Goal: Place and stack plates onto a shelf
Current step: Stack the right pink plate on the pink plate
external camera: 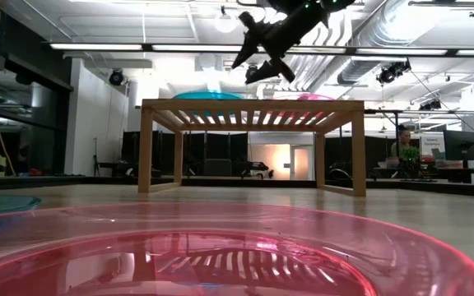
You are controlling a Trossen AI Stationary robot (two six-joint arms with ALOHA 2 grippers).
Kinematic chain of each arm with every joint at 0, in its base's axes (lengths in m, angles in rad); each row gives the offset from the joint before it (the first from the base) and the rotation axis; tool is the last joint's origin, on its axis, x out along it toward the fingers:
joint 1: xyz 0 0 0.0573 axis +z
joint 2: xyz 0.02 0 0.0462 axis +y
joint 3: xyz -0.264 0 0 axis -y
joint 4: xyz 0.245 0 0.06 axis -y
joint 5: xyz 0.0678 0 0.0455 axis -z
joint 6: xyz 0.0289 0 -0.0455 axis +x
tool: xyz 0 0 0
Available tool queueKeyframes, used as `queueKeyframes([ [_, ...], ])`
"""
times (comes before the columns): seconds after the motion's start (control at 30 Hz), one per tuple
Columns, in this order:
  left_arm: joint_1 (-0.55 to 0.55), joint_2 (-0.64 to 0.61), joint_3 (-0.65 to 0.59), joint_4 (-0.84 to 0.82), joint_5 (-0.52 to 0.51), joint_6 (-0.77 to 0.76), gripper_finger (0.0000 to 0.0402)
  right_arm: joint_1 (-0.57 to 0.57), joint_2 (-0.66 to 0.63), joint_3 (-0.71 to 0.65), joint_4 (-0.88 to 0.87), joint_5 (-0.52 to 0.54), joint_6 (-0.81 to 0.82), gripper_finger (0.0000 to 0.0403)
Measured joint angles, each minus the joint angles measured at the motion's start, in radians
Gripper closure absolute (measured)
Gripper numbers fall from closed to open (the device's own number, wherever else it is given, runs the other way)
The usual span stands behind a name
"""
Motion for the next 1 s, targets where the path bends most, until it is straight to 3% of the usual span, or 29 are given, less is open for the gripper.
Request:
queueKeyframes([
  [0.17, 0.0, 0.0, 0.0, -0.001, 0.0, 0.0, 0.0401, -0.016, -0.074, 0.0, -0.054, 0.0, -0.104, 0.0167],
  [0.33, 0.0, 0.0, 0.0, -0.041, 0.0, 0.001, 0.0401, 0.021, -0.191, -0.009, -0.237, -0.038, -0.251, 0.0166],
  [0.47, 0.0, 0.001, 0.0, -0.098, 0.0, 0.002, 0.0402, 0.093, -0.332, -0.141, -0.282, -0.041, -0.288, 0.0167],
  [0.6, 0.0, 0.008, -0.001, -0.173, 0.0, -0.003, 0.0402, 0.179, -0.529, -0.381, -0.203, -0.042, -0.202, 0.0167],
  [0.77, 0.0, 0.033, -0.001, -0.195, 0.0, -0.003, 0.0401, 0.299, -0.765, -0.634, 0.064, -0.012, -0.033, 0.0167],
  [0.9, 0.0, 0.051, -0.001, -0.158, 0.0, 0.002, 0.0402, 0.35, -0.861, -0.729, 0.188, 0.09, 0.027, 0.0167],
  [1.0, 0.0, 0.059, 0.0, -0.143, 0.0, 0.002, 0.0402, 0.36, -0.883, -0.738, 0.185, 0.116, 0.036, 0.0167],
])
